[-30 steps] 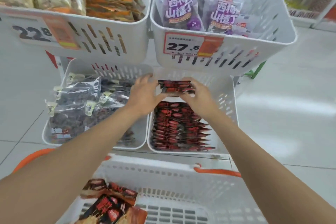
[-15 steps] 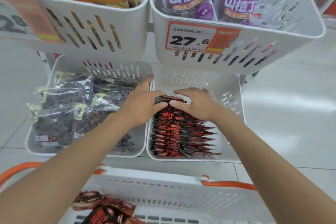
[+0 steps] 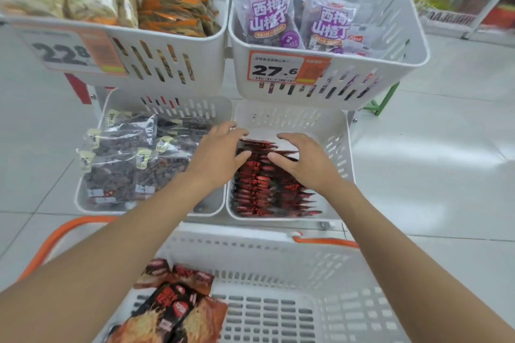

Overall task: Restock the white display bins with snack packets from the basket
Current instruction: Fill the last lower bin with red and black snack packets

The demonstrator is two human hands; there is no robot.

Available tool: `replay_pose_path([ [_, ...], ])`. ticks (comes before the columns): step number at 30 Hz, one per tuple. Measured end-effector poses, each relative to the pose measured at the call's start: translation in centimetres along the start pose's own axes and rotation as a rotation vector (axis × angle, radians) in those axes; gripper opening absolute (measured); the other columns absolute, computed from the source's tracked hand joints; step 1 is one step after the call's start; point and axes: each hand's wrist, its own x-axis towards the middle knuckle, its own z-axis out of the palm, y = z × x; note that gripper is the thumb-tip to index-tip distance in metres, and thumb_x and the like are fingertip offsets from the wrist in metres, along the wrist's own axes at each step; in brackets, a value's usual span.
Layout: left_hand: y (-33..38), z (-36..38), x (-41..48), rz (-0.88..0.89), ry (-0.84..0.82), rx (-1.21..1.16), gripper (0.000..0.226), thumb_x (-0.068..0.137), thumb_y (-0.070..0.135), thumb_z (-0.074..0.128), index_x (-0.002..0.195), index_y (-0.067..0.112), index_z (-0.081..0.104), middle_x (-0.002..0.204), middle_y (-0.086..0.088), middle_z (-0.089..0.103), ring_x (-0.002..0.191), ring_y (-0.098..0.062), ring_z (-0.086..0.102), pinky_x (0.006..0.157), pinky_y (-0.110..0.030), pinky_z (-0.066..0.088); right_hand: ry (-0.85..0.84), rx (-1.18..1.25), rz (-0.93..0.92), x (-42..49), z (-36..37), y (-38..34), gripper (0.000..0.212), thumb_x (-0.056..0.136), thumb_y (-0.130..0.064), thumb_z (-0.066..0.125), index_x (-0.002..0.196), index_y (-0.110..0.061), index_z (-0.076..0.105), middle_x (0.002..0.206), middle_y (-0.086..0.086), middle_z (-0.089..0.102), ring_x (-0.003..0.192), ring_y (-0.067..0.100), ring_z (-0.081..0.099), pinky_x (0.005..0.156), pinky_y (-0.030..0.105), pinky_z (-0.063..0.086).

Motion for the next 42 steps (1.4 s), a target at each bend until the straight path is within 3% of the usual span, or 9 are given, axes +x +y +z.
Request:
replay_pose_path([
  [7,0.5,-2.4,-14.0,0.014,0.104,-0.162,0.018,0.094,0.018,0.06,0.111,0.018,0.061,0.092,0.006,0.054,0.073,-0.016,0.051,0.07,-0.038,0.047,0.141,0.108,-0.178,-13.4,3.6,-8.7,0.013,0.085,-0.024,0.064,0.097,-0.02,0.067,0.08,-0.01,0.061,0.066,0.012,0.056,0.067,0.029,0.048],
  [10,-1.0,-1.9,-20.2,-0.072,-0.001,-0.158,0.018,0.095,0.02,0.058,0.113,0.021,0.059,0.091,0.011,0.051,0.07,-0.009,0.05,0.068,-0.036,0.049,-0.377,0.033,-0.058,-18.7,8.5,-8.2,0.031,0.089,-0.032,0.065,0.118,-0.02,0.064,0.105,-0.007,0.064,0.096,0.015,0.061,0.088,0.035,0.049],
  [15,-3.9,-1.3,-27.2,-0.293,-0.259,-0.174,0.031,0.096,0.024,0.06,0.126,0.018,0.056,0.122,0.002,0.057,0.098,-0.014,0.057,0.085,-0.027,0.045,-0.993,-0.221,0.208,-26.3,17.0,-4.5,0.109,0.072,-0.064,0.071,0.153,-0.017,0.017,0.161,0.009,0.003,0.148,0.033,0.003,0.118,0.051,0.018],
  [18,-5.6,-1.2,-29.0,-0.375,-0.331,-0.258,0.027,0.094,0.023,0.063,0.12,0.021,0.056,0.137,-0.003,0.053,0.102,-0.016,0.057,0.081,-0.024,0.045,-0.824,-0.173,0.123,-27.8,18.0,-4.6,0.031,0.082,-0.019,0.068,0.103,-0.014,0.046,0.123,0.014,0.048,0.112,0.029,0.049,0.083,0.034,0.041],
  [22,-5.1,-1.1,-29.4,-0.481,-0.343,-0.476,0.05,0.086,0.027,0.073,0.131,0.022,0.052,0.133,0.001,0.053,0.109,-0.014,0.057,0.086,-0.024,0.046,-0.63,0.308,0.198,-23.1,12.5,-6.0,0.036,0.086,0.003,0.066,0.074,-0.02,0.042,0.078,-0.003,0.048,0.071,0.006,0.049,0.063,0.021,0.042],
  [27,-3.1,-0.2,-28.4,-0.585,-0.525,-0.83,0.063,0.081,0.027,0.079,0.137,0.018,0.051,0.131,0.007,0.058,0.12,-0.013,0.057,0.104,-0.038,0.047,-0.457,0.734,0.246,-19.0,8.1,-12.1,0.025,0.086,-0.003,0.07,0.101,-0.011,0.051,0.096,-0.009,0.056,0.088,0.005,0.057,0.067,0.011,0.049],
  [34,-8.5,-0.9,-30.2,-0.941,-0.251,-0.996,0.07,0.086,-0.003,0.068,0.147,0.008,0.037,0.118,-0.013,0.066,0.086,-0.022,0.073,0.066,-0.031,0.061,-0.97,-0.017,0.171,-27.2,18.3,-9.4,0.11,0.079,-0.038,0.077,0.154,-0.02,-0.002,0.145,0.017,0.042,0.128,0.034,0.046,0.106,0.045,0.04],
  [38,-8.5,-0.8,-31.2,-0.991,-0.213,-1.1,0.082,0.088,-0.007,0.062,0.155,0.017,0.021,0.117,-0.013,0.064,0.089,-0.024,0.072,0.084,-0.041,0.058,-0.986,0.043,0.123,-27.8,19.4,-8.7,0.061,0.087,-0.013,0.069,0.14,-0.007,0.038,0.112,0.01,0.058,0.09,0.023,0.056,0.066,0.023,0.044],
  [42,-8.0,-0.9,-30.5,-1.041,-0.077,-1.278,0.079,0.094,-0.003,0.056,0.155,0.018,0.011,0.104,-0.016,0.06,0.1,-0.03,0.065,0.094,-0.048,0.053,-0.684,0.303,0.12,-23.4,16.9,-9.1,0.023,0.095,-0.018,0.059,0.113,-0.005,0.064,0.101,0.01,0.067,0.084,0.022,0.064,0.065,0.026,0.053],
])
